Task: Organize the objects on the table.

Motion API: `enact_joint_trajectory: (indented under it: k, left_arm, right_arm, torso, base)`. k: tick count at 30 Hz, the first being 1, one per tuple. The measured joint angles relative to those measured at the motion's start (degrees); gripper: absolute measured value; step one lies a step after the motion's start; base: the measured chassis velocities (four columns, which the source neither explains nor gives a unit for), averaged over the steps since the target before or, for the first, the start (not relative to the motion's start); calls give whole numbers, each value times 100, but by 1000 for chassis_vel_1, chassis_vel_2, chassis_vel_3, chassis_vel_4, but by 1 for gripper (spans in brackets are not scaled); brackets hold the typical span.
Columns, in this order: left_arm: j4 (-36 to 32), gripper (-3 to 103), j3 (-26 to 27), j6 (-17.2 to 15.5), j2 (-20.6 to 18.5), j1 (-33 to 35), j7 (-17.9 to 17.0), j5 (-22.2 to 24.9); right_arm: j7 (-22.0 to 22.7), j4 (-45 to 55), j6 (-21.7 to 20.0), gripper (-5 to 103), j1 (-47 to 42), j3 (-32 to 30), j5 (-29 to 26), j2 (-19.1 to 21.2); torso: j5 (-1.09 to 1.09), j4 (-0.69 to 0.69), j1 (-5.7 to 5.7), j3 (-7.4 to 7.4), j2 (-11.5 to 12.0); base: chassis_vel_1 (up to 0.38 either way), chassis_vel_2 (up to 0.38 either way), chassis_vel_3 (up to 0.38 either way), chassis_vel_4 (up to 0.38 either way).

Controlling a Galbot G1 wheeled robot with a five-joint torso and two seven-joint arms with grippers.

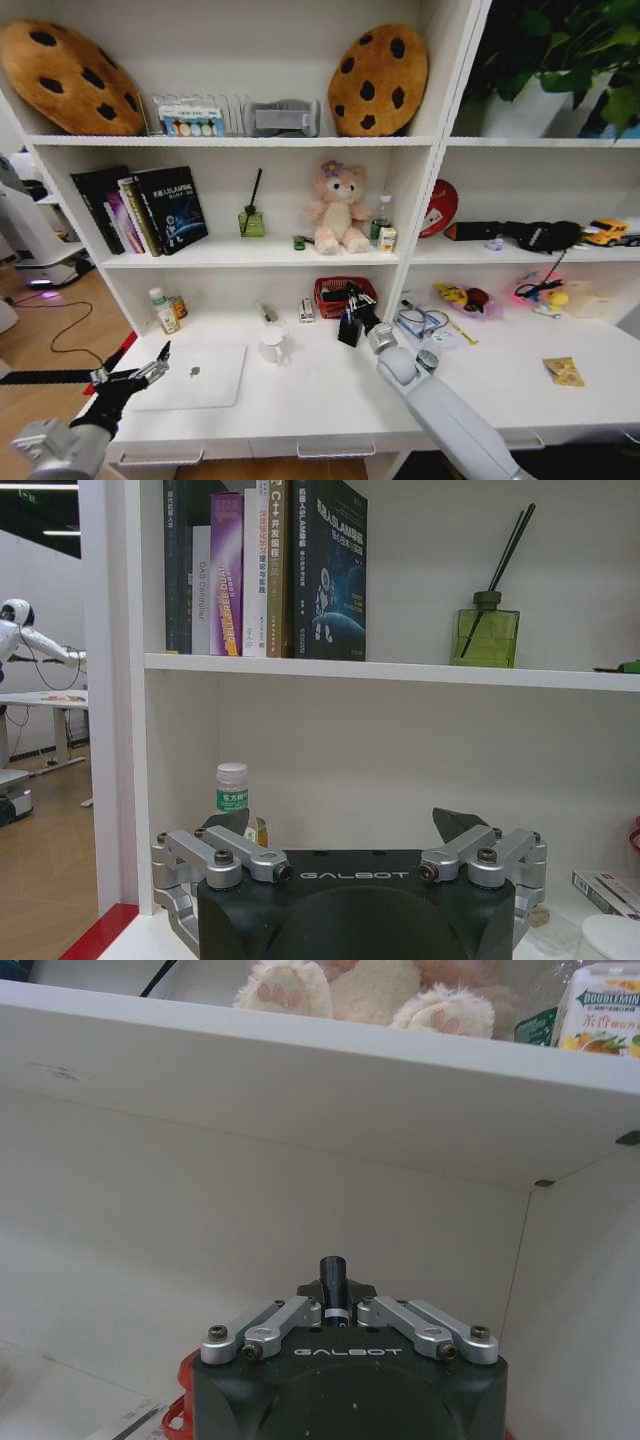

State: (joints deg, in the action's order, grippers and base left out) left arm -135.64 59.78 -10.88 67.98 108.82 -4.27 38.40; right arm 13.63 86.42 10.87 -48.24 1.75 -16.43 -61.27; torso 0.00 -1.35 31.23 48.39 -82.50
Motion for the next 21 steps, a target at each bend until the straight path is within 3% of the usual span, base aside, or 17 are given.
enact_joint_trajectory:
  k: [9,15,17,20,21]
  left_arm:
    - [0,100,0,0,0,0,1,0]
    - [0,100,0,0,1,0,1,0]
    - [0,100,0,0,0,0,1,0]
    - [0,100,0,0,1,0,1,0]
    - [0,100,0,0,1,0,1,0]
  right_arm:
    - [110,-82,119,9,-225,-18,291,-315]
    - [247,176,22,32,-415,-140,356,-239]
    - [275,222,18,32,-427,-163,359,-211]
    - [371,422,16,49,-490,-261,380,-98]
    - [371,422,16,49,-490,-261,380,-98]
  torso:
    - [0,1,0,0,0]
    - [0,0,-1,0,0]
    - [0,0,-1,0,0]
    - [0,1,-1,0,0]
    - [0,1,-1,0,0]
  base:
    - [0,0,0,0]
    - [0,0,0,0]
    - [0,0,0,0]
    - [0,0,0,0]
    - [0,0,0,0]
